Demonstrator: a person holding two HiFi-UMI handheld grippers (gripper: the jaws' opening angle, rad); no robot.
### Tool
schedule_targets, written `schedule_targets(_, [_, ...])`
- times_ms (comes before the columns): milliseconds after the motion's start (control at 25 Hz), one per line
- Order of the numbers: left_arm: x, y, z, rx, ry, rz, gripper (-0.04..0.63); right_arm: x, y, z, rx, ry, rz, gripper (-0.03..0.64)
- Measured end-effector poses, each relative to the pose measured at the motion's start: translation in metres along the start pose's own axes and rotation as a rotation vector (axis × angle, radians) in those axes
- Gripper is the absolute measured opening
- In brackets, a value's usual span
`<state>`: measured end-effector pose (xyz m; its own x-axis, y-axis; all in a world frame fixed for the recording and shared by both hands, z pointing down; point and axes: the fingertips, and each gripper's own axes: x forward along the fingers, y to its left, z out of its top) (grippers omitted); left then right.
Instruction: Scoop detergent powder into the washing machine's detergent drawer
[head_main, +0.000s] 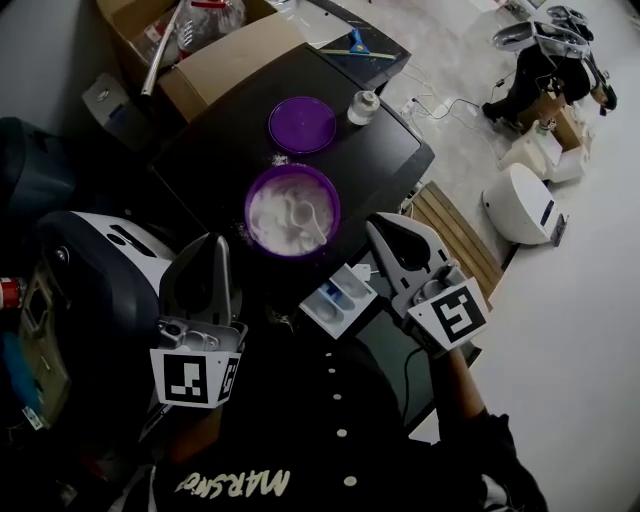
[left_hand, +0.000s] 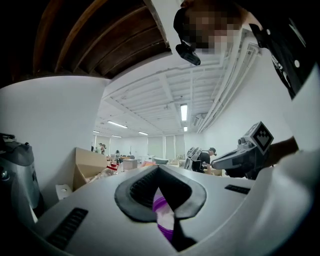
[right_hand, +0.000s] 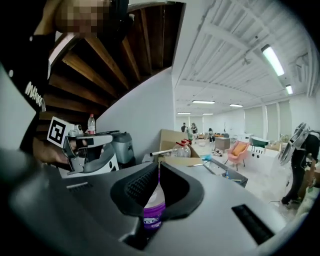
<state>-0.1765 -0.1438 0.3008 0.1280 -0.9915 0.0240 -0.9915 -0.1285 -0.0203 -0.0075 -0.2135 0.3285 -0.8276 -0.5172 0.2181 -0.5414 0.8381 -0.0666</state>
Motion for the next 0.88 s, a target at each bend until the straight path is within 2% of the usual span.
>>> schedule_targets(320, [0.015, -0.002, 0.018, 0.023, -0.041, -0.036, 0.005, -0.059, -0.039, 0.040, 0.016, -0.196, -0.250, 0.032])
schedule_targets(680, [0.024, 0.001, 0.030, 0.047, -0.066, -0.043, 0.005, -0.138, -0.074, 0.034, 0.041, -0.251, -0.495, 0.031])
schedule_targets(880, [0.024, -0.003, 0.033, 0.054, -0.069, -0.058, 0.005, -0.156, -0.076, 0.027, 0.023, -0.270, -0.535, 0.031])
